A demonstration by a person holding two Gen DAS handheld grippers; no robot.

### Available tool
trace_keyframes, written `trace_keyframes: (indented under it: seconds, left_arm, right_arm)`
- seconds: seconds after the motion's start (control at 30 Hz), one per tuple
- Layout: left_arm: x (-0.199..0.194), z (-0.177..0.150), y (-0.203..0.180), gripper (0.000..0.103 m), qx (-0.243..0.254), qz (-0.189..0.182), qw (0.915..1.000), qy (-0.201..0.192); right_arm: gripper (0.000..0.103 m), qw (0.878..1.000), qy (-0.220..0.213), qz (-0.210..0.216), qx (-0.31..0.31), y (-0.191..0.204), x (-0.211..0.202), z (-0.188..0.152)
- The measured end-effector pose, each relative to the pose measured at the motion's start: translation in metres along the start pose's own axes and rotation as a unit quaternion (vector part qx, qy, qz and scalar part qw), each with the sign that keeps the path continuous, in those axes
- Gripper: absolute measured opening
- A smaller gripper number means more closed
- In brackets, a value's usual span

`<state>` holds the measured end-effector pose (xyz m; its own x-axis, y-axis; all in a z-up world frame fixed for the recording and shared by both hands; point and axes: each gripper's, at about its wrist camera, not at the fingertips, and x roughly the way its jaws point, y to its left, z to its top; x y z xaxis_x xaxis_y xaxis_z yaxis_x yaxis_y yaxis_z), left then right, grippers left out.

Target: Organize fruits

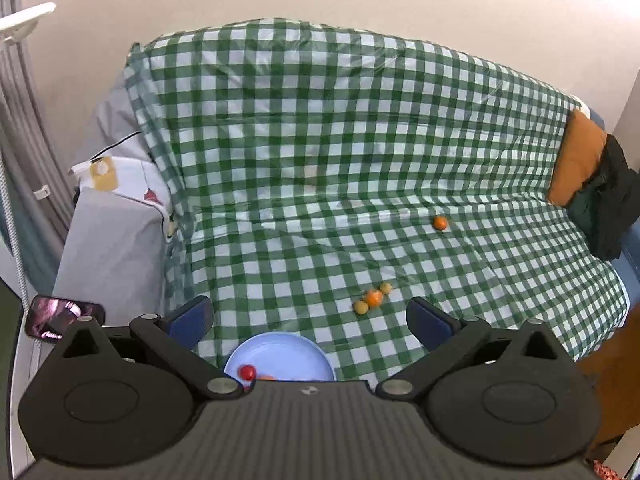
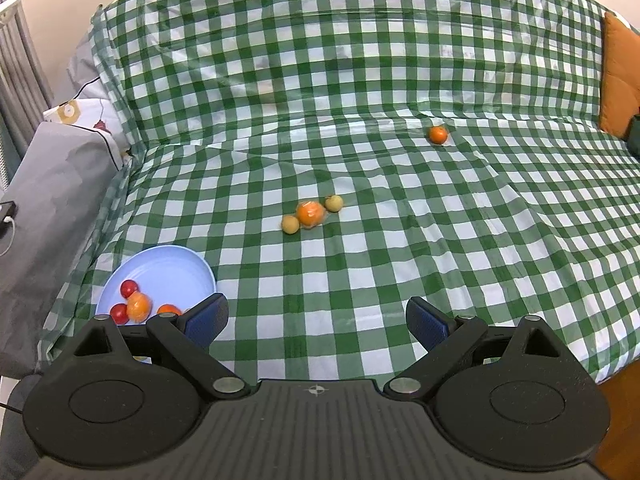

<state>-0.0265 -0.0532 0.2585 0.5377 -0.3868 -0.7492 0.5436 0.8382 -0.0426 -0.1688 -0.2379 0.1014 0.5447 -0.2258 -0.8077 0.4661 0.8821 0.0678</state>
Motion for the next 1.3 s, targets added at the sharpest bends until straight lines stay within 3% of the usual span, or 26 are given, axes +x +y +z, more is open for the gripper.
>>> trace_keyframes:
  seconds: [0.27,0.4,0.53,0.67,0.8,1.0,1.1,1.3]
  left_arm:
    - [0.039,0.012,-0.016,0.103,-0.002,0.006,0.9999,0.013]
    - [0.082,0.021,-0.021,0.103,0.002,0.019,0.9995,0.024]
    - [0.161,0.020,-0.018,0.103,0.025,0.000,0.9974,0.067]
    - [0.258,0.001,-0.022,0.103,0.044,0.009,0.9897,0.136]
    - [0.342,-0.021,-0.036,0.102,0.064,-0.006,0.9808,0.184]
    - [0.424,-0.050,-0.066,0.102,0.117,-0.031,0.9684,0.218]
    - [0.451,-0.057,-0.078,0.095,0.135,-0.035,0.9647,0.223]
    - [0.486,-0.061,-0.083,0.072,0.133,-0.062,0.9617,0.231]
  right_arm:
    - [0.096,1.000,0.007,-0.006,0.015,-0.015,0.021,0.003]
    - [0.096,1.000,0.002,-0.015,0.025,-0.025,0.037,0.009]
    - [0.097,0.999,-0.018,-0.024,0.033,-0.034,0.066,0.021]
    - [0.098,0.999,-0.035,-0.027,0.031,-0.045,0.110,0.033]
    - [0.098,0.999,-0.039,-0.030,0.008,-0.050,0.161,0.043]
    - [0.097,0.998,-0.034,-0.041,-0.045,-0.054,0.226,0.051]
    - [0.097,0.997,-0.023,-0.038,-0.069,-0.059,0.254,0.053]
    - [0.097,0.995,-0.009,-0.023,-0.098,-0.069,0.294,0.065]
